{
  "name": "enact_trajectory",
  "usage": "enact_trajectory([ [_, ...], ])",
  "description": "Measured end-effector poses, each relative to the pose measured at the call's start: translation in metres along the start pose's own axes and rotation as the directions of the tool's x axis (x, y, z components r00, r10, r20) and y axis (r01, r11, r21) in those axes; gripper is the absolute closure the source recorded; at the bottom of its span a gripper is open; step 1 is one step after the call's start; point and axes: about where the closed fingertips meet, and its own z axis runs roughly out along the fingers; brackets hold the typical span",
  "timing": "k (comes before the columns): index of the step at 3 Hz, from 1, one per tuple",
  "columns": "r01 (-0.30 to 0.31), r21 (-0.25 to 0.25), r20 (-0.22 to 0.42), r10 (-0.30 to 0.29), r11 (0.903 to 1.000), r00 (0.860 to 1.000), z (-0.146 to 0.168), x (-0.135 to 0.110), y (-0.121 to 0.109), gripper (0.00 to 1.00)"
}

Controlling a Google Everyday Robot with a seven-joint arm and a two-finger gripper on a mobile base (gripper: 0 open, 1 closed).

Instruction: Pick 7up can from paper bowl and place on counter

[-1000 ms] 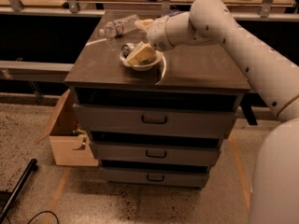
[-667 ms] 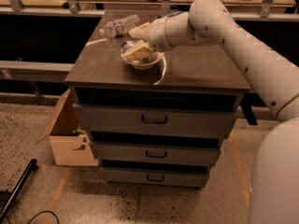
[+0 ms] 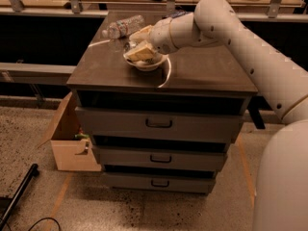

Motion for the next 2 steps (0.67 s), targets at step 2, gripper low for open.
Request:
enact_trajectory([
  [2,0.056,0.019,0.022,-0.057,0.9982,0.998,-0.0044,-0.0062,-0.0063,1.0],
])
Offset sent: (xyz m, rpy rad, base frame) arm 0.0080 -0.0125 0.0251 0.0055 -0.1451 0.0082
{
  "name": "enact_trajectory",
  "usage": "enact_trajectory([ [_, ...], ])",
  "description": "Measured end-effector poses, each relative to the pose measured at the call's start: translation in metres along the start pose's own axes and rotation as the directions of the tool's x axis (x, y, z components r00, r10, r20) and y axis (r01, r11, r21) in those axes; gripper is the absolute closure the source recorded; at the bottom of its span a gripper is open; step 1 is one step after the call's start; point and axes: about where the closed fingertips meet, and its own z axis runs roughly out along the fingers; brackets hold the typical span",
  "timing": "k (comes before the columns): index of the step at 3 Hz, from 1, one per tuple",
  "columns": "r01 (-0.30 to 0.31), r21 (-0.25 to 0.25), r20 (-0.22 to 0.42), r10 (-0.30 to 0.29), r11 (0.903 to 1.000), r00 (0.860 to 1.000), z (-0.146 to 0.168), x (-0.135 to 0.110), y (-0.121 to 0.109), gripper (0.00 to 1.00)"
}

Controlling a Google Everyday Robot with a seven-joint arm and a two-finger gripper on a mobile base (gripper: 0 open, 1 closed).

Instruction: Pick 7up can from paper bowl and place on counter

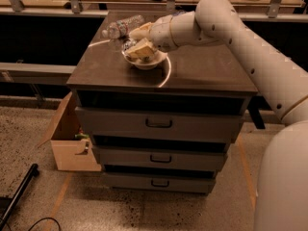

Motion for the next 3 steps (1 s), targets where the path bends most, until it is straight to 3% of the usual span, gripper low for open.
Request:
enact_trajectory([
  [1,0.098,0.042,0.023,-0.099,0.9943,0.995,-0.01,-0.018,-0.014,1.0],
  [3,0.273,0.133,-0.02,-0.273,0.9528,0.962,-0.032,-0.04,-0.05,1.0],
])
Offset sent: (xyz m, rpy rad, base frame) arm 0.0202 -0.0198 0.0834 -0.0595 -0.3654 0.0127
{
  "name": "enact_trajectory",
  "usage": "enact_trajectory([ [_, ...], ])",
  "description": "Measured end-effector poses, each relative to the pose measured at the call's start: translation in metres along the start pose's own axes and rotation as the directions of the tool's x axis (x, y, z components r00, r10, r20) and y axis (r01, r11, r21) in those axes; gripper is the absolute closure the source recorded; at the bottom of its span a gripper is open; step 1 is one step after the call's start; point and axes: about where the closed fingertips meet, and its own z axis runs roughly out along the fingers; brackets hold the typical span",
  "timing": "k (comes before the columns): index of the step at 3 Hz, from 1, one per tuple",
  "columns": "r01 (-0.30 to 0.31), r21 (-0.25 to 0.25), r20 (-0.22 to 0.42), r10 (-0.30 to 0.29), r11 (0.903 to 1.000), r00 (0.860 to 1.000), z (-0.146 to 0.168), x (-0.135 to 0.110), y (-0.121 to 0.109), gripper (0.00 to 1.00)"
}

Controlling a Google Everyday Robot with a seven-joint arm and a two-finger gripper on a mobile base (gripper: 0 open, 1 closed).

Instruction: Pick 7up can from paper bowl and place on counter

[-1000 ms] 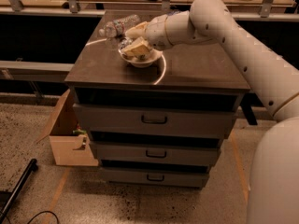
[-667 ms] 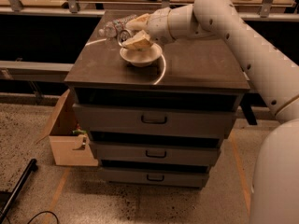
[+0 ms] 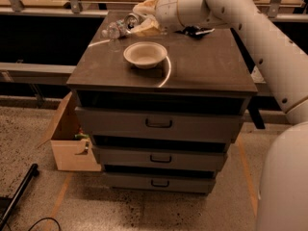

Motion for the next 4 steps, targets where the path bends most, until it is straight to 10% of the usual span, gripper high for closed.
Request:
enact_trajectory([
  [3,0.084,0.096,-0.234,-0.059,0.9919,0.97,-0.021,0.065,-0.047,1.0],
  [4,0.084,0.085,-0.262,-0.06,0.9928,0.963,-0.018,0.08,-0.047,0.82],
])
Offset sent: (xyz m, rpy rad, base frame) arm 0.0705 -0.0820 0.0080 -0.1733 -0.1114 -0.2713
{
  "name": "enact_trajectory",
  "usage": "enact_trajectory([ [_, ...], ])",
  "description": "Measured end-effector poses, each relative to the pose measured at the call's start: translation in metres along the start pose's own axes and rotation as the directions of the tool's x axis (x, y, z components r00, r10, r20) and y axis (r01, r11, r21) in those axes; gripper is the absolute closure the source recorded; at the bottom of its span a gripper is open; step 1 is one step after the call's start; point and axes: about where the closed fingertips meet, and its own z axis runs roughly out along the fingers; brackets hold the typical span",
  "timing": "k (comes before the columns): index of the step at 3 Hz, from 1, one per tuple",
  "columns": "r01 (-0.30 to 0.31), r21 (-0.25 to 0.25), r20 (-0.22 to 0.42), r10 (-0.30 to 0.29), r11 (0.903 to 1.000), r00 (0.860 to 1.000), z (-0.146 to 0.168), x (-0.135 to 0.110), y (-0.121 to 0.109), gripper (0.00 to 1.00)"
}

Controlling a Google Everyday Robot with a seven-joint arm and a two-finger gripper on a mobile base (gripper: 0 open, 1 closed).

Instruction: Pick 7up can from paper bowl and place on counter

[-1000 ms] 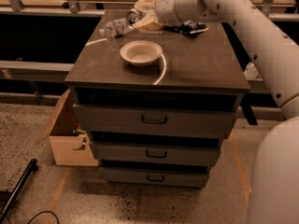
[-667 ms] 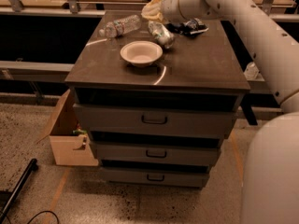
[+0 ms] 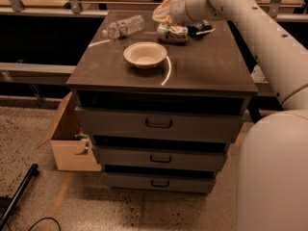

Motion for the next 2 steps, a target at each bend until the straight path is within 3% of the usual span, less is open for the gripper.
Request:
enact_trajectory([
  [2,-0.034,-0.006,-0.057,0.034,0.9994,0.998,-0.005,0.025,0.0,0.35],
])
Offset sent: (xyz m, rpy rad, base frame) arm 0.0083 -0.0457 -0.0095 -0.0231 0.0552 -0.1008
